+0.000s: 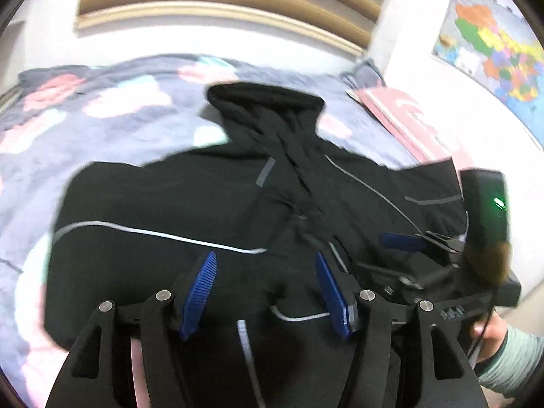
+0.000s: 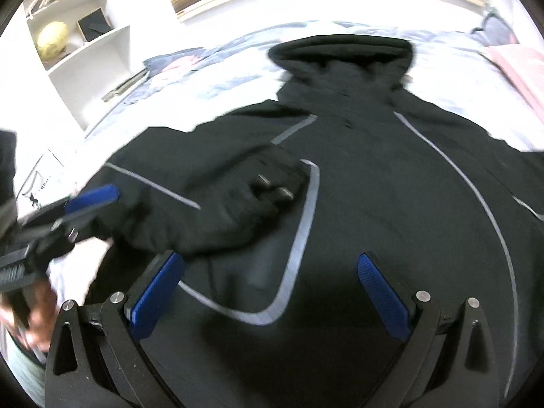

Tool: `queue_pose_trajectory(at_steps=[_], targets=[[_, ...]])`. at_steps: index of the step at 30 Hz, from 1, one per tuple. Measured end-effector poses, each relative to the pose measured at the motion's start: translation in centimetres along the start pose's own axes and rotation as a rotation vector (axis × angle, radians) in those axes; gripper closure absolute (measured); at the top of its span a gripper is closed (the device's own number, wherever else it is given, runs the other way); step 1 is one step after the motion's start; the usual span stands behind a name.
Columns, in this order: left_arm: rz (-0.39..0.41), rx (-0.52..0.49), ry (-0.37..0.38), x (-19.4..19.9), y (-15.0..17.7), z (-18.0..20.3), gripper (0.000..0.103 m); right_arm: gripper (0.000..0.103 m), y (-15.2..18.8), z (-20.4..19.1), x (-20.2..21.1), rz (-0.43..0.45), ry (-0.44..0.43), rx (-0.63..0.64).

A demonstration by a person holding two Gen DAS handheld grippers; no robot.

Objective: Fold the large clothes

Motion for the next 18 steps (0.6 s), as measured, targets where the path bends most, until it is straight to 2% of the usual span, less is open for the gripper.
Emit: queue_pose_trajectory(at_steps=[2, 4, 5, 6, 7, 8, 12, 15, 18], targets=[[0.014, 0.018, -0.042, 0.6, -0.2, -1.0, 0.041, 0.000, -1.4, -0.7, -1.7, -0.017, -0.004, -0.018], [0.021, 0.024, -0.074, 1.1, -0.2, -1.8, 0.041, 0.003, -2.2, -0.9, -3.8, -0.052, -0.050, -0.063], [0.019, 0.031, -0.094, 1.2, -0.1, -2.3, 0.041, 0.017, -2.4, -1.1, -4.8, -0.080, -0.096, -0.095], [0.015, 0.046, -0.110, 1.2, -0.1, -2.9, 0.041, 0.047, -2.4, -1.2, -5.9, -0.112, -0.151, -0.134], [0.015, 0.062, -0.120, 1.3, -0.1, -3.5, 0.041, 0.057, -2.3, -1.2, -6.8, -0.141, -0.183, -0.159], [0.019, 0.080, -0.131, 1.6, 0.0, -4.1, 0.041, 0.059, -2.4, -1.1, -7.2, -0.144, -0.174, -0.166], [0.032, 0.111, -0.174, 2.2, -0.5, -5.4, 0.041, 0.072, -3.6, -0.7, -3.4, 0.004, -0.091, -0.096], [0.028, 0.109, -0.179, 2.1, -1.5, -5.0, 0.041, 0.073, -5.1, 1.2, 1.5, 0.123, -0.021, -0.076], [0.010, 0.058, -0.169, 0.9, -2.6, -2.8, 0.041, 0.073, -6.2, 4.5, 6.4, 0.225, 0.094, -0.061]])
Point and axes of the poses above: each gripper's, at about its wrist camera, not at the fingertips, and x roughly against the way its jaws point, z to its right, y to its underside, the point moved 6 cm from there along -x, roughly the way its jaws point, and after that the axes turned 4 degrees about -z, right-handed, at the moved point
